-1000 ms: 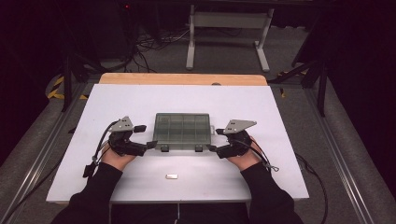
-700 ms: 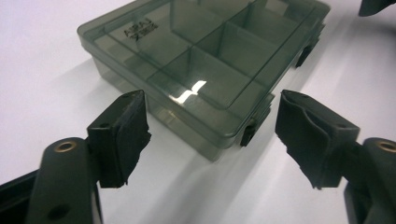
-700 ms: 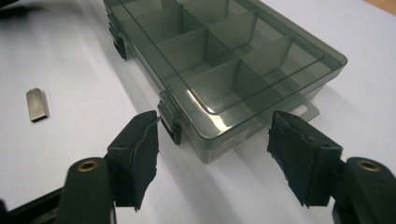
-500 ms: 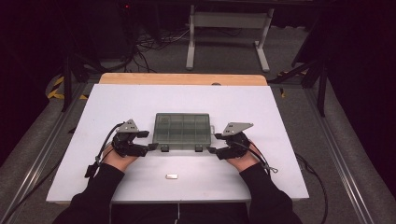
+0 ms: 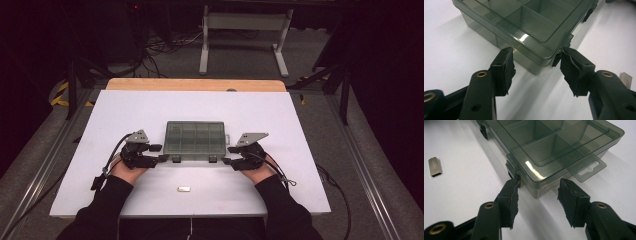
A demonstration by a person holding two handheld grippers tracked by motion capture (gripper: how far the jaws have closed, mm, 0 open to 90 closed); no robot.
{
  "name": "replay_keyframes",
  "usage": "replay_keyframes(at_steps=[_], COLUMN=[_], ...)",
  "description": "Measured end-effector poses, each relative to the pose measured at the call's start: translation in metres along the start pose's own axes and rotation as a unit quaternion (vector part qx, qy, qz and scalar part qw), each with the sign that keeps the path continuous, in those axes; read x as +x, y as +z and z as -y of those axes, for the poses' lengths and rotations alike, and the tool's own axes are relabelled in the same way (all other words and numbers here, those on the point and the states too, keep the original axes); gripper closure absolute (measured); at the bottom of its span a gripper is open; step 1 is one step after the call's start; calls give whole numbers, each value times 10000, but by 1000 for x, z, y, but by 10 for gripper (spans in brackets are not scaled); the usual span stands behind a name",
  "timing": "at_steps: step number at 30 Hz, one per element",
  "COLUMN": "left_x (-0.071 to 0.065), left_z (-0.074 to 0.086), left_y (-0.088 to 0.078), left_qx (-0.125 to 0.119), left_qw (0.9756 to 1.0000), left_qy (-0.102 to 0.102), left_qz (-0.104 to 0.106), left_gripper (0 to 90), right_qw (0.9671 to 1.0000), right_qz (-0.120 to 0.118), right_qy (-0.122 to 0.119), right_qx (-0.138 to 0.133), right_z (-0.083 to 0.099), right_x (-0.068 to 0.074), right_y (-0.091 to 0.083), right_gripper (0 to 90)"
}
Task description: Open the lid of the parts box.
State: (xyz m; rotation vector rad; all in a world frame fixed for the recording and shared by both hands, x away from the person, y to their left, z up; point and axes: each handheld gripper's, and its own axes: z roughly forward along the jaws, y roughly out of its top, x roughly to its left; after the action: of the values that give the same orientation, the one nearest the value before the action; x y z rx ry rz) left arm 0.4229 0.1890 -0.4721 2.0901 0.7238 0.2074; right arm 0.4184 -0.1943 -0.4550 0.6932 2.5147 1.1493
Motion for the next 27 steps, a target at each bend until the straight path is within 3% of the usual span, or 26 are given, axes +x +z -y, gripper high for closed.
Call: replay_keyframes(at_steps=[17, 27], left_x=[-2, -2], left_z=[0, 1], left_y=[1, 1], left_qx=[81, 65], left_qw=[9999, 9999], left_qy=[146, 138], left_qz=[-3, -4], left_gripper=[570, 577], right_qw=[9999, 9999], right_qz=[55, 66], right_qy=[-55, -41], right_qx=[108, 103], right_z=[1, 1], right_x=[0, 1], right_y=[4, 4], right_gripper=[650, 654])
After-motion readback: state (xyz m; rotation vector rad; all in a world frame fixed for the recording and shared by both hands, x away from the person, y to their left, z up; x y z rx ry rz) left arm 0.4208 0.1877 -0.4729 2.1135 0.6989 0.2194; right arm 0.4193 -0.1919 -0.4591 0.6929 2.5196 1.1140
